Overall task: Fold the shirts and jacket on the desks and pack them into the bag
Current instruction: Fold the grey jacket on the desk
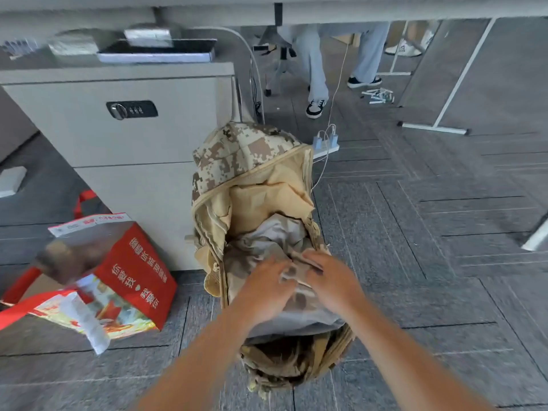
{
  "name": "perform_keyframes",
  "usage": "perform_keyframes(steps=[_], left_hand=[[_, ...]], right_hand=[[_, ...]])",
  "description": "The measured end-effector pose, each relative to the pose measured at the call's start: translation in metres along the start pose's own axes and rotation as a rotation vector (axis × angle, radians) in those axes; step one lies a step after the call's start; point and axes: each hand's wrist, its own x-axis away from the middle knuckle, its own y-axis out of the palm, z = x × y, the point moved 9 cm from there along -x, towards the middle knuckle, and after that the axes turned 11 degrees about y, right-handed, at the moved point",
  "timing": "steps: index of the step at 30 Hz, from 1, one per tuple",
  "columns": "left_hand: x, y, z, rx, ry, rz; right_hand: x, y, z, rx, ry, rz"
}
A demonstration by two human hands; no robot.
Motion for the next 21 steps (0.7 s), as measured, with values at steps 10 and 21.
perform_keyframes(steps=[10, 21], left_hand=[[0.042, 0.024, -0.002, -0.482, -0.185, -0.095], [0.027, 0.027, -0.033, -0.476, -0.125, -0.035]], right_hand=[[0.035, 0.017, 0.033, 0.133, 0.258, -0.098], [0.013, 0.047, 0.005, -0.017, 0.036, -0.035]])
